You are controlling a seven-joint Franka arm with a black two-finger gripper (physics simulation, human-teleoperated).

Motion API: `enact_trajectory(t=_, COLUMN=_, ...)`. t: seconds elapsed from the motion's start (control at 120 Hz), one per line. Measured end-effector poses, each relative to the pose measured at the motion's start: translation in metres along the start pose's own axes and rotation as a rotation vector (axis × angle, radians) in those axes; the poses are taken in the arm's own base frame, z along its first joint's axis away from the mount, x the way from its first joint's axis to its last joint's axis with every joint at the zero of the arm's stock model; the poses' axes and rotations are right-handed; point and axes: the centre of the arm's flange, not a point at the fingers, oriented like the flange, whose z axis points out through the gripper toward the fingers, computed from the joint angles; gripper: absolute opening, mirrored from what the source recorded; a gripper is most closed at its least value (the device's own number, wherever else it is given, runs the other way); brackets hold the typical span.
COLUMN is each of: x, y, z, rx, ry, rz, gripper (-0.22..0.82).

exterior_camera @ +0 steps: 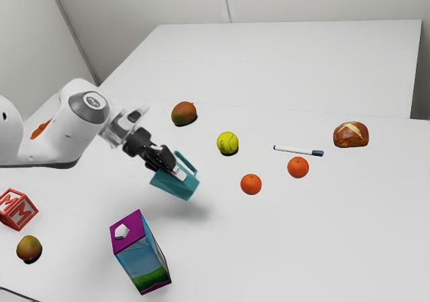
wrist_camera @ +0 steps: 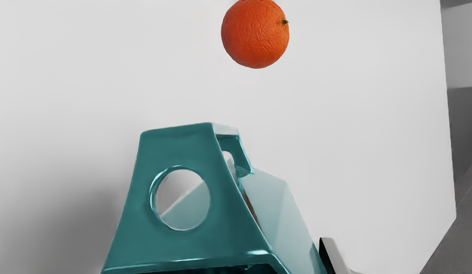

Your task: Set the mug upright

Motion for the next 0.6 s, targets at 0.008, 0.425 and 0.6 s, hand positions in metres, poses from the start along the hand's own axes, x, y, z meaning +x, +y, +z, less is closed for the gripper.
enact_trajectory(t=0.008, x=0.001, y=0.000, z=-0.001, rx=0.010, ry=-0.005, rz=0.003, gripper=-0.15)
enact_trajectory(t=0.425, x=0.036, y=0.029, z=-0.008, rx=0.557, ry=-0.212, rz=0.176, gripper=-0.17)
enact_trajectory(t=0.6, x=0.040, y=0.030, z=0.030, rx=0.670, ry=-0.254, rz=0.220, gripper=-0.17)
